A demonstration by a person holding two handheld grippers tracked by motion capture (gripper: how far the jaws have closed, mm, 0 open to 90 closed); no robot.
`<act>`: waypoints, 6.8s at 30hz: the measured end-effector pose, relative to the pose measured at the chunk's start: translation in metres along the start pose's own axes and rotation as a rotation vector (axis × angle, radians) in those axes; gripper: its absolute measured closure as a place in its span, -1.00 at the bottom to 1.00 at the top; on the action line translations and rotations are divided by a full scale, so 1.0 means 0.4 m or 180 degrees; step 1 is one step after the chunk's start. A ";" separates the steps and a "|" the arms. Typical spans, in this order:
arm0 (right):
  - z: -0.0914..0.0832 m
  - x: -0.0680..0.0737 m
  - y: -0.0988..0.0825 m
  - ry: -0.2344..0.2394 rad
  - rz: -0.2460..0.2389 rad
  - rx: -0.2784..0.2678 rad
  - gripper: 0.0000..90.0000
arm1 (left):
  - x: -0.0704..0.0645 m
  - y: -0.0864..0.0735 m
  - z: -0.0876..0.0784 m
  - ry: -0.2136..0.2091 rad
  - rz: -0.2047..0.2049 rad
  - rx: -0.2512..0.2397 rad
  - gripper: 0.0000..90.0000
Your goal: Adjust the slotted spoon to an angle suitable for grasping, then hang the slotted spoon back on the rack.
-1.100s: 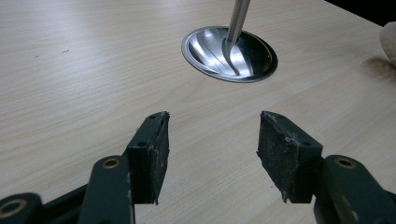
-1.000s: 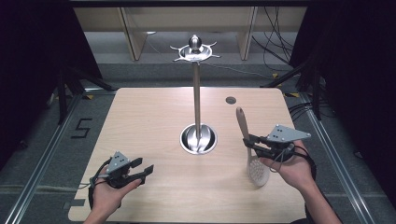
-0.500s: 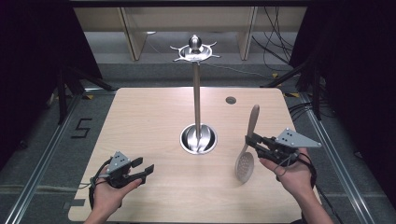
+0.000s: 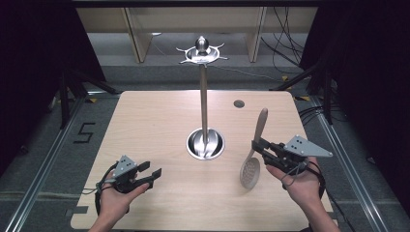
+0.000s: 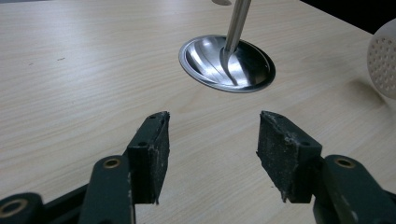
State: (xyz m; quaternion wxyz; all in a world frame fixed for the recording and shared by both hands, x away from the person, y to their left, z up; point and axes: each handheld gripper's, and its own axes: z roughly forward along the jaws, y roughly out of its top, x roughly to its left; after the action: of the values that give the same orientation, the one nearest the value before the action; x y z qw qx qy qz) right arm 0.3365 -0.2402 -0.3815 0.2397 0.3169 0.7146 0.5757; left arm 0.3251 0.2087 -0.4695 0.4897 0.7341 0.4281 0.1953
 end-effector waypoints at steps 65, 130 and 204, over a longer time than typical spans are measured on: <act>0.084 0.148 0.035 -0.0231 0.0067 0.0090 0.69 | -0.242 0.320 0.037 -0.0828 0.0368 -0.0705 -0.10; 0.043 0.163 -0.004 -0.0169 -0.0131 0.0539 0.00 | -0.255 0.451 0.090 -0.1240 0.0775 -0.0652 0.65; 0.023 0.073 -0.118 -0.0368 0.0244 0.0965 0.00 | -0.170 0.576 0.113 -0.1623 0.0825 -0.0546 0.64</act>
State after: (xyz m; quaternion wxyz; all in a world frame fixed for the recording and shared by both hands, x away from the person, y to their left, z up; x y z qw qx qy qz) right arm 0.3145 -0.2191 -0.4288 0.2078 0.4091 0.7657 0.4508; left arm 0.4197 0.0927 -0.2765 0.6126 0.7639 0.1760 0.1010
